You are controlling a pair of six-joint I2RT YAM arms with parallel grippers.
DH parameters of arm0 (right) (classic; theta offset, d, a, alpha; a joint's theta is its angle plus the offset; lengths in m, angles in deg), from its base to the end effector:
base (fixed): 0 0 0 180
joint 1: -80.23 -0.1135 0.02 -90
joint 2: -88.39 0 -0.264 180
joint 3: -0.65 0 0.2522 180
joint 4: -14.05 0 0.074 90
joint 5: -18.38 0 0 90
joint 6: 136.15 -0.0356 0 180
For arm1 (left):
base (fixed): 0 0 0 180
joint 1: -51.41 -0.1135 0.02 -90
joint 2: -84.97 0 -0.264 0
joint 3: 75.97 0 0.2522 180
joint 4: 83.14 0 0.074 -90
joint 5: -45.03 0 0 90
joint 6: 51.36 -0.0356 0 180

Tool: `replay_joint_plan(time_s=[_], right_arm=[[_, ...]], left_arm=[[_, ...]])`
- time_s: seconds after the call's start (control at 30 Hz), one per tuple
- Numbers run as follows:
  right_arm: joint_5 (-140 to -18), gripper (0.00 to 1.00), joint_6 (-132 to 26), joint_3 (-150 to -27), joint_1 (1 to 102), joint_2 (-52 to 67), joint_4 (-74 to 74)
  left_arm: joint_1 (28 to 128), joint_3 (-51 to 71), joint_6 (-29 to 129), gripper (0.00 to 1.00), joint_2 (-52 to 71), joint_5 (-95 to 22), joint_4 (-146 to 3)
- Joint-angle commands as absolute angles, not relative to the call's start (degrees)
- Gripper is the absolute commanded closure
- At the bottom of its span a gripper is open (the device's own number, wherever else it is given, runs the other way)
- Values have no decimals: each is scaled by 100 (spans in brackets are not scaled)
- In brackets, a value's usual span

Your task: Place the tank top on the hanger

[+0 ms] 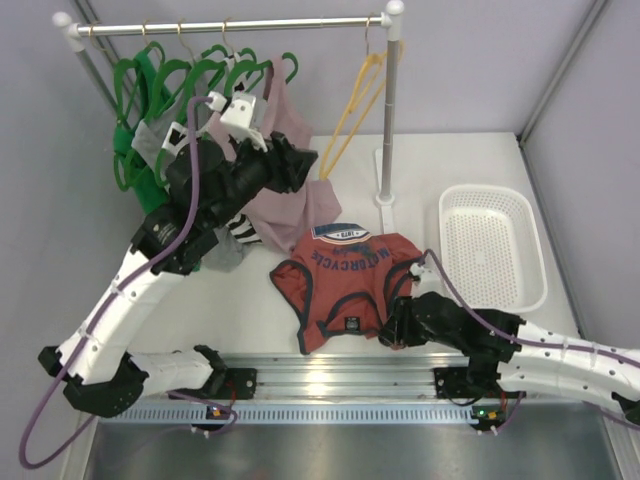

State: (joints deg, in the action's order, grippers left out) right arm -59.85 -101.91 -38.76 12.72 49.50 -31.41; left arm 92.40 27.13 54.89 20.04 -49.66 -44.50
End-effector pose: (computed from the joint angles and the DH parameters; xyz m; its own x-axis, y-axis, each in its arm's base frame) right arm 0.0617 0.1300 0.2046 -0.8541 0.0526 -0.5174 -0.2545 0.8253 0.5041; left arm 0.1649 -0.1394 0.5076 -0.1716 -0.2204 -0.9602 0.5666 0.7752 -0.2792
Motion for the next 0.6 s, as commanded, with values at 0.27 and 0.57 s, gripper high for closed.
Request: replay_joint_plan(time_s=[0.27,0.57], right_arm=[[-4737,56,-10046,-5116,1194,5271,-3838],[-4394,55,-9897,-5477,1203,5473,-4251]], left_arm=[[8859,4940,4215,43,-36,-4691,-4609],[8586,5908,3916,43,-1136,-3733,-4390]])
